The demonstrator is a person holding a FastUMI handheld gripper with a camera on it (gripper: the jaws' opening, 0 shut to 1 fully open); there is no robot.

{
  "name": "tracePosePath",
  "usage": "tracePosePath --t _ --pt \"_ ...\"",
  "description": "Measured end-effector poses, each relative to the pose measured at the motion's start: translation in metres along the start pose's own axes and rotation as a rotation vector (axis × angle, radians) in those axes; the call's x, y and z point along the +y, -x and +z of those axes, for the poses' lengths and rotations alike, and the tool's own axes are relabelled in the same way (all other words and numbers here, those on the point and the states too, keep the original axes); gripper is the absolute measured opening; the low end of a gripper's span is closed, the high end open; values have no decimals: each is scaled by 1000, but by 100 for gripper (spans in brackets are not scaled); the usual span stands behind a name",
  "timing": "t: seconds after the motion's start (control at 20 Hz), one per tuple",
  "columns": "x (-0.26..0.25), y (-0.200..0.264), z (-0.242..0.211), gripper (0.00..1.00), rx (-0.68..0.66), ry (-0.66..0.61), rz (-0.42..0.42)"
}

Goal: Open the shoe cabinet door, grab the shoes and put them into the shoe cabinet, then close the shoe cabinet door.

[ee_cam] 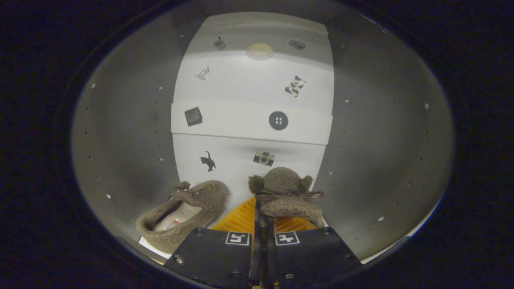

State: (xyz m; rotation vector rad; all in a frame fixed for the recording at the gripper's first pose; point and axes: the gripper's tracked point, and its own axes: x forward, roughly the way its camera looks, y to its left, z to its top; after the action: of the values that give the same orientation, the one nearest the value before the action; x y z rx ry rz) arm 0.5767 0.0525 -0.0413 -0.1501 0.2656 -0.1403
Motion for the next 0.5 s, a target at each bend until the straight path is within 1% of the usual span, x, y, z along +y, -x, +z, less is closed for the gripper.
tracePosePath --t 0.1,0.2,0.35,0.45,0.5 --pt "1 -15 -12 11 48 -5 -23" --pt "1 -23 -15 13 73 -21 -35" --pt "7 -25 -27 17 143 -30 -3" --pt "15 -20 -34 24 199 -80 30" --pt "15 -15 -36 30 212 -88 26"
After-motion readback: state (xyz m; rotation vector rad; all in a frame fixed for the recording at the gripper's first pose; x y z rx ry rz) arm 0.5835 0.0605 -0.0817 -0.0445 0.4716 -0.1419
